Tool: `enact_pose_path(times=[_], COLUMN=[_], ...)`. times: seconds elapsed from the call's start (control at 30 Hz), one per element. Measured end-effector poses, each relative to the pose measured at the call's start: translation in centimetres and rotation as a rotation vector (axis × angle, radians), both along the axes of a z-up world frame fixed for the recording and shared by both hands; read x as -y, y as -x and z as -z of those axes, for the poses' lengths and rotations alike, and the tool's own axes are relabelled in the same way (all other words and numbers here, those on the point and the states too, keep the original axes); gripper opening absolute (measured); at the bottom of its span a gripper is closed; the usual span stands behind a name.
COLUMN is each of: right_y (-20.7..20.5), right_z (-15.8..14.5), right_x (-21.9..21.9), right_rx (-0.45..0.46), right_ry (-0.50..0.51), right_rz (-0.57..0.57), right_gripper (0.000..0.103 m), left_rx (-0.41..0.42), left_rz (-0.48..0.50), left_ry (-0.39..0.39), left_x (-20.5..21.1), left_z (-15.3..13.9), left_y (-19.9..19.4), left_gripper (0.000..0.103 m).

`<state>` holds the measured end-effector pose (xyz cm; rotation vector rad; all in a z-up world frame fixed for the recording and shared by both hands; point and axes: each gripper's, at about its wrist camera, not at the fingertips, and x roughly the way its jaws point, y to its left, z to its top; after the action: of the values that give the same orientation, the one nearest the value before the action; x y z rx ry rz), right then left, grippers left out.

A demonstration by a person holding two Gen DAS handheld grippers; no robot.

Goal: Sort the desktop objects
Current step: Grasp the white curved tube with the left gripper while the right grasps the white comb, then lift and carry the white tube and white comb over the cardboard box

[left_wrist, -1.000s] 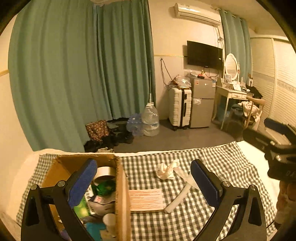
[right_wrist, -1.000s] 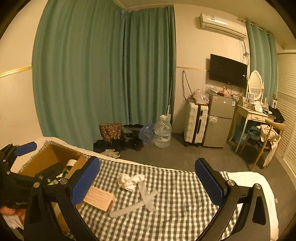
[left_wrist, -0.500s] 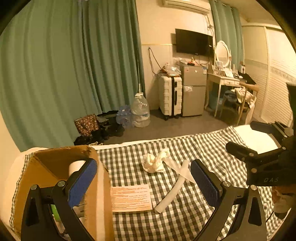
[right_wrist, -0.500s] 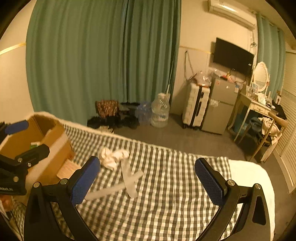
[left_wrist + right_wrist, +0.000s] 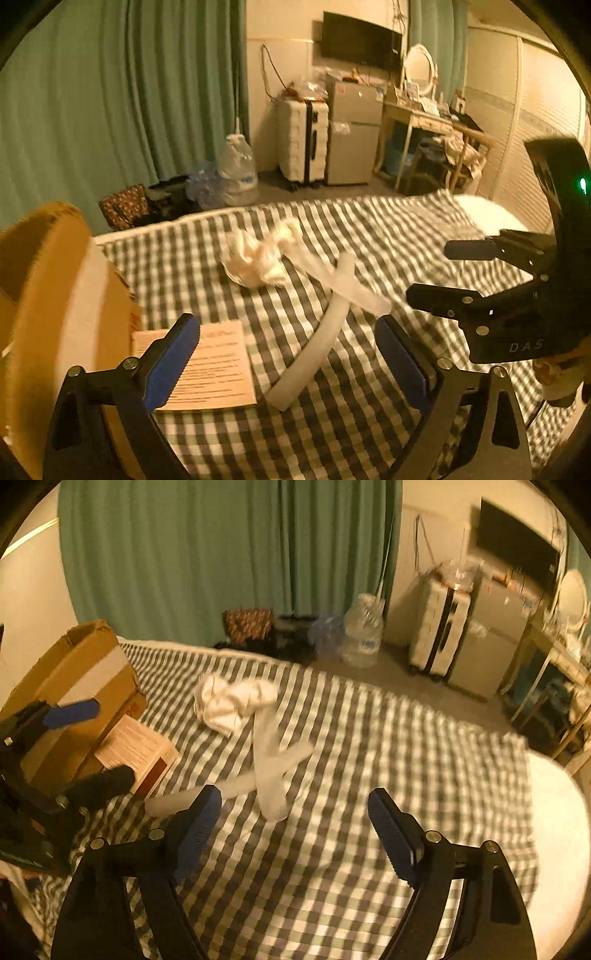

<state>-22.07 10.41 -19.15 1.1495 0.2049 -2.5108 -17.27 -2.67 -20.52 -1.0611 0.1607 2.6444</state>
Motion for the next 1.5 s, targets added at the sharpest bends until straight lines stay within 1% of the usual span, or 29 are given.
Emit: enact_pose_path(times=[0.07, 0.17, 0.23, 0.33, 0.37, 0.5, 0.57, 0.6, 0.63, 0.67, 0.73, 0.77, 0.8, 0.87, 0.9, 0.93, 0.97, 1.03, 1.1, 1.17, 1.2, 1.27, 1.4, 1.5], right_y=[0.5, 1.3, 2.0, 2.6, 2.8, 3.6, 4.0, 4.1, 4.2, 4.3, 4.5, 4.5, 4.5, 4.3, 4.3, 4.2, 4.1, 4.1, 4.4, 4.3, 4.3, 3.9, 3.2, 2.9], right_z=[1.0, 2.3, 3.0, 3.8, 3.9, 4.8, 5.3, 5.3, 5.4, 5.4, 5.5, 5.5, 5.4, 5.2, 5.0, 4.9, 4.8, 4.5, 3.9, 3.0, 2.8, 1.9, 0.2, -0.8], right_x=[0.1, 0.2, 0.1, 0.6, 0.7, 1.6, 2.5, 2.8, 2.9, 2.8, 2.6, 2.6, 2.6, 2.5, 2.3, 2.1, 2.0, 1.4, 0.6, 0.0, -0.1, -0.6, -1.1, -1.2], right_rx=[0.039, 0.074, 0.110, 0.138, 0.142, 0.163, 0.167, 0.165, 0.162, 0.164, 0.177, 0.179, 0.178, 0.177, 0.177, 0.178, 0.179, 0.178, 0.170, 0.148, 0.139, 0.116, 0.078, 0.048], right_ry=[0.017, 0.017, 0.023, 0.012, 0.013, 0.008, -0.013, -0.030, -0.045, -0.044, -0.034, -0.036, -0.041, -0.045, -0.038, -0.032, -0.031, -0.028, -0.018, -0.015, -0.014, -0.004, 0.005, 0.013], right_rz=[-0.027, -0.036, -0.032, -0.041, -0.046, -0.067, -0.089, -0.092, -0.090, -0.088, -0.084, -0.085, -0.089, -0.094, -0.092, -0.090, -0.084, -0.064, -0.049, -0.034, -0.028, -0.018, -0.004, 0.003], right_gripper=[0.082, 0.080, 0.076, 0.073, 0.073, 0.071, 0.062, 0.052, 0.046, 0.044, 0.030, 0.028, 0.027, 0.026, 0.025, 0.024, 0.024, 0.024, 0.024, 0.024, 0.024, 0.024, 0.024, 0.024], left_rx=[0.017, 0.045, 0.070, 0.104, 0.109, 0.087, 0.072, 0.061, 0.052, 0.049, 0.079, 0.079, 0.067, 0.075, 0.103, 0.108, 0.108, 0.109, 0.118, 0.125, 0.125, 0.116, 0.108, 0.081], left_rz=[0.014, 0.031, 0.040, 0.055, 0.056, 0.064, 0.060, 0.061, 0.062, 0.069, 0.080, 0.075, 0.075, 0.095, 0.106, 0.103, 0.103, 0.103, 0.092, 0.080, 0.080, 0.084, 0.070, 0.055], left_ry=[0.011, 0.020, 0.021, 0.017, 0.018, 0.026, 0.022, 0.018, 0.013, 0.003, -0.033, -0.034, -0.017, 0.030, 0.045, 0.068, 0.085, 0.077, 0.068, 0.050, 0.047, 0.065, 0.050, 0.039], left_x=[-0.5, -0.9, -1.2, -1.3, -1.3, -1.6, -1.7, -1.7, -1.8, -1.9, -2.0, -2.1, -2.4, -3.3, -3.7, -4.0, -4.3, -4.4, -4.3, -4.1, -4.0, -4.2, -4.4, -4.2], left_z=[1.0, 2.4, 3.3, 4.3, 4.6, 5.2, 5.4, 5.4, 5.4, 5.5, 6.0, 6.2, 6.4, 6.9, 7.4, 7.6, 7.7, 7.5, 7.0, 6.8, 6.6, 6.3, 5.7, 4.8], left_y=[0.3, 0.7, 0.9, 1.5, 1.5, 1.5, 1.6, 1.7, 1.7, 1.8, 2.5, 2.7, 2.7, 2.9, 3.1, 3.1, 3.0, 2.7, 2.7, 2.7, 2.5, 2.1, 2.2, 2.0], left_gripper=[0.096, 0.094, 0.094, 0.093, 0.093, 0.093, 0.093, 0.093, 0.093, 0.093, 0.093, 0.093, 0.093, 0.092, 0.087, 0.082, 0.073, 0.059, 0.030, 0.021, 0.017, 0.013, 0.012, 0.012])
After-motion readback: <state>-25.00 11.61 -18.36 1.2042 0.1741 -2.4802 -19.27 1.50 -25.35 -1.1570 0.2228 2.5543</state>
